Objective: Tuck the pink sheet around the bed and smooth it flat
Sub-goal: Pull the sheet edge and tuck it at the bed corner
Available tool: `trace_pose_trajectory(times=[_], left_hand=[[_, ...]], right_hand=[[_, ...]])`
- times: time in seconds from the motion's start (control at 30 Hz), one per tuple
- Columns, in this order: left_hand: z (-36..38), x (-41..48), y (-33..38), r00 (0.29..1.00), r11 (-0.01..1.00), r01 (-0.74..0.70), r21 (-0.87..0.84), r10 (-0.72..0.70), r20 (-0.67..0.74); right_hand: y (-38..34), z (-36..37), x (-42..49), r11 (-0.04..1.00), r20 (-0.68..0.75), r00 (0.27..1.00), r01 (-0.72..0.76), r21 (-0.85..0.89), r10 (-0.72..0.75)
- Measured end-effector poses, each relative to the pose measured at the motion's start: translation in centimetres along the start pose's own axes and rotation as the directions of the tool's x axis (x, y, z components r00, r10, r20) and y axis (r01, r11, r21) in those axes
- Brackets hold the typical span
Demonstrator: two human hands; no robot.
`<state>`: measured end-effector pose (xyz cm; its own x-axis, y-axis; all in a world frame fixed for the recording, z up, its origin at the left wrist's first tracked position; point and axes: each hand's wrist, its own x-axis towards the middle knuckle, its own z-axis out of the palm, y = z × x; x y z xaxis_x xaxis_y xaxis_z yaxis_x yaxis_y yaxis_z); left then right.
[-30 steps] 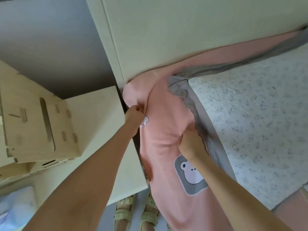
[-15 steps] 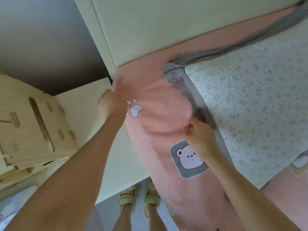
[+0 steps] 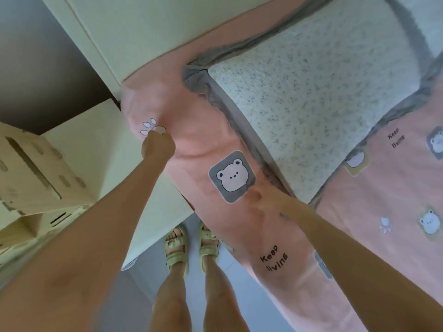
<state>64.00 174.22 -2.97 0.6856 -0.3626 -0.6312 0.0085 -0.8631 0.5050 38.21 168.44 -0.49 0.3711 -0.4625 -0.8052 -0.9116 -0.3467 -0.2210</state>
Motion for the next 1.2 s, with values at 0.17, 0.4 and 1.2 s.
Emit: trace_pose_trajectory(times=[0.17,0.4,1.2], left_hand=[[-1.5,-0.2,-0.8,0.996,0.992,0.031,-0.124,-0.041,-0.080],[-4.0,2.1,-1.8,0.906,0.953,-0.098,-0.285,-0.033,-0.421],[-1.8,14.3,-0.5,0.995,0.654,0.078,-0.752,-0.102,0.015]], right_hand=[[-2.0,-2.9,0.0,0.998,-0.402,0.915,0.054,0.043,-0.032],[-13.2,-10.5,5.4,0.879,-0.617,0.627,0.366,-0.306,-0.476],[-23.0,-10.2,23.3,0.652,-0.304,0.634,0.433,-0.622,-0.711]])
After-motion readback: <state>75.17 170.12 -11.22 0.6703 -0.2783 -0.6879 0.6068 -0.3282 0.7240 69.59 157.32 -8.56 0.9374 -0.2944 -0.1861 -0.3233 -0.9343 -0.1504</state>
